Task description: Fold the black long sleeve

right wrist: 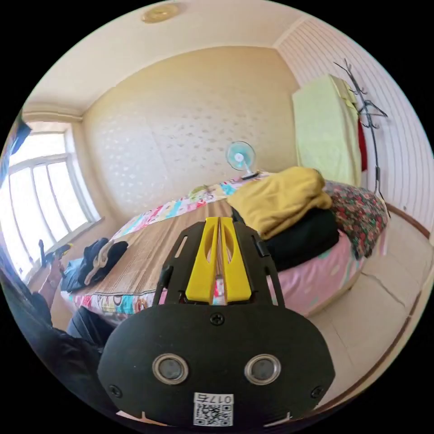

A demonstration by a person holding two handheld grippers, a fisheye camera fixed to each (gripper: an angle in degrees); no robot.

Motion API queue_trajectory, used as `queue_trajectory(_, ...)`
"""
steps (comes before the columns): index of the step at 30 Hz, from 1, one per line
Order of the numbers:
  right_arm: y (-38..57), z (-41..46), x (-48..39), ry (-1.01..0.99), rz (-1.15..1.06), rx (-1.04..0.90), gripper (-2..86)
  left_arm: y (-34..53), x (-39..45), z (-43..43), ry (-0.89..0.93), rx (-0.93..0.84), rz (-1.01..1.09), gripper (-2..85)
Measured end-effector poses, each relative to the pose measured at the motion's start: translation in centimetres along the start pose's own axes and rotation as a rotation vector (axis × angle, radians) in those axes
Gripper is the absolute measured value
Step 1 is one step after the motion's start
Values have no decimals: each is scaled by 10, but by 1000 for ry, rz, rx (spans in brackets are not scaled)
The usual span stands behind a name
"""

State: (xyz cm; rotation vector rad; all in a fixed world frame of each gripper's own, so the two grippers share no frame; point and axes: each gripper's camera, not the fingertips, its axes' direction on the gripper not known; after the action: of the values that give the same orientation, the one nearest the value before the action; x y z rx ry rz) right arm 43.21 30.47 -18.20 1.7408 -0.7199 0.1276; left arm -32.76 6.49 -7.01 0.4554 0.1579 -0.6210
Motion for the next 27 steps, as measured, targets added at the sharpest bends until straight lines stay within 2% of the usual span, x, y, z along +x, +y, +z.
queue_trajectory(3,7,27,-31,-137,-16,13,6,-14,-17,73,148,-247,-99,122)
queue_trajectory(5,12,44,-47,-190,-10,-12,5,-14,-8,68,126,-175,-107,103)
queue_trajectory(7,22,59,-71,-241,-8,-34,4,-19,14,58,188,-147,-23,73)
queue_trajectory(9,32,65,-90,-272,-29,-29,4,-19,54,30,337,-103,203,46)
queue_trajectory(10,38,71,-102,-277,-47,-42,4,-16,64,19,398,-76,252,44)
queue_trajectory(12,44,83,-120,-275,-86,-96,4,1,90,-30,784,31,395,44)
queue_trajectory(15,50,113,-152,-275,-164,-219,4,38,105,-72,1117,120,496,44)
queue_trajectory(17,56,133,-170,-294,-196,-263,5,67,105,-81,1213,116,535,44)
queue_trajectory(19,70,159,-188,-344,-178,-299,5,98,104,-76,1150,35,535,45)
queue_trajectory(20,75,166,-193,-364,-171,-309,5,120,103,-65,1052,-57,512,46)
queue_trajectory(22,95,192,-211,-431,-159,-353,5,152,101,-42,844,-240,455,49)
queue_trajectory(24,111,209,-224,-448,-158,-392,5,189,102,-14,507,-496,405,59)
queue_trajectory(27,136,233,-240,-449,-167,-473,5,207,113,-21,406,-538,378,105)
